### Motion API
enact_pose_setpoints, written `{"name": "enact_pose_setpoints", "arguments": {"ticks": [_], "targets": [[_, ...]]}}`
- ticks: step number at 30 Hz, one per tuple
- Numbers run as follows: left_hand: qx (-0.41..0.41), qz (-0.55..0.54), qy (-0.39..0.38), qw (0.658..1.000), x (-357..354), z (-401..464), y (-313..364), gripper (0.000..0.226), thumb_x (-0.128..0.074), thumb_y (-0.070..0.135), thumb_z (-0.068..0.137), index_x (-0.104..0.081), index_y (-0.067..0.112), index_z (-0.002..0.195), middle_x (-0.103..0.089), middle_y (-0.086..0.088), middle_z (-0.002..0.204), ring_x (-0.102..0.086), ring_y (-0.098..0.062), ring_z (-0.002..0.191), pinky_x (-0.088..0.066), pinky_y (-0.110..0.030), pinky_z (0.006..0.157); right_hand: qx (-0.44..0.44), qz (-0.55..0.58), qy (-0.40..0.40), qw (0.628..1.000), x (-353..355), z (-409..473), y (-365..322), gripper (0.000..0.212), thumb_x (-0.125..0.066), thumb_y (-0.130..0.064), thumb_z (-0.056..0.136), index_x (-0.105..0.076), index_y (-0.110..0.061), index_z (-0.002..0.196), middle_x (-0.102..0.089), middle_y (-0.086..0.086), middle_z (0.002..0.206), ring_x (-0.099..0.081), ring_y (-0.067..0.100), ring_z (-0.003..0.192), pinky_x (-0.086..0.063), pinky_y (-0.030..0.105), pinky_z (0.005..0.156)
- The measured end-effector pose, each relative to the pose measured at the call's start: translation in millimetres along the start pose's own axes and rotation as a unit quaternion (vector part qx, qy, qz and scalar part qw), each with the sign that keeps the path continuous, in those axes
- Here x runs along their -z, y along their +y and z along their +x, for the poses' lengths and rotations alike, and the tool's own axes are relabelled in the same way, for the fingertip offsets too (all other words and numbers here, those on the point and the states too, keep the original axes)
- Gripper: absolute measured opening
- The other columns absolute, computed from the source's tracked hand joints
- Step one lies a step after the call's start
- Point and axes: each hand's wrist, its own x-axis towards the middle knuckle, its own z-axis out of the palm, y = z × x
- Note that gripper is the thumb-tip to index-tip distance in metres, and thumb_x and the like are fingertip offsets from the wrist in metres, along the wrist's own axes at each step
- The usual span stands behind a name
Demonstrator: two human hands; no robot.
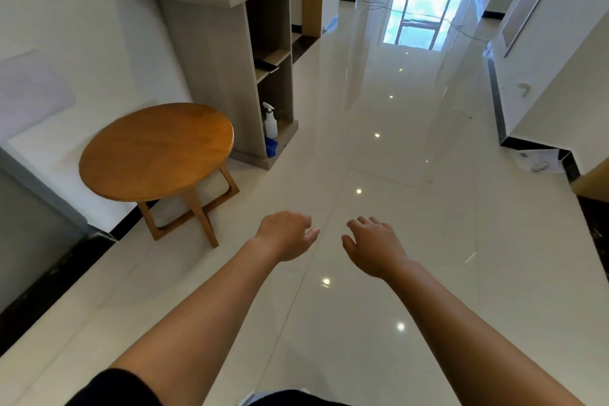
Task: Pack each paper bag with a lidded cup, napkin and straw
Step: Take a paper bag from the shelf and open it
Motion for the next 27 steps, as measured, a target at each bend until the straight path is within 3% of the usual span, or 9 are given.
{"name": "enact_pose_setpoints", "arguments": {"ticks": [7,18,27], "targets": [[0.029,0.008,-0.017,0.999,16.0,106.7,-33.0,0.041,-0.036,0.044,0.099,-0.059,0.013,0.113,-0.065,-0.004,0.103,-0.061,-0.017,0.087,-0.052,-0.030,0.074,0.017,-0.002,-0.012,1.000,21.3,117.2,40.4,0.042,-0.032,-0.035,0.100,-0.047,-0.011,0.131,-0.053,0.005,0.129,-0.046,0.023,0.121,-0.034,0.034,0.101],[0.091,-0.032,-0.030,0.995,57.1,345.9,-26.1,0.040,-0.037,0.042,0.098,-0.061,0.011,0.106,-0.064,-0.006,0.097,-0.060,-0.021,0.086,-0.053,-0.039,0.080,0.077,-0.030,-0.043,0.996,84.5,337.2,169.1,0.041,-0.033,-0.036,0.099,-0.047,-0.012,0.130,-0.052,0.004,0.128,-0.045,0.023,0.121,-0.034,0.034,0.101],[0.144,-0.079,0.031,0.986,111.1,493.2,-47.0,0.039,-0.039,0.042,0.098,-0.062,0.013,0.109,-0.065,-0.002,0.101,-0.061,-0.016,0.088,-0.055,-0.036,0.081,0.143,-0.037,-0.040,0.988,150.7,491.8,213.3,0.042,-0.034,-0.036,0.100,-0.045,-0.013,0.133,-0.051,0.005,0.130,-0.046,0.022,0.121,-0.034,0.034,0.102]]}}
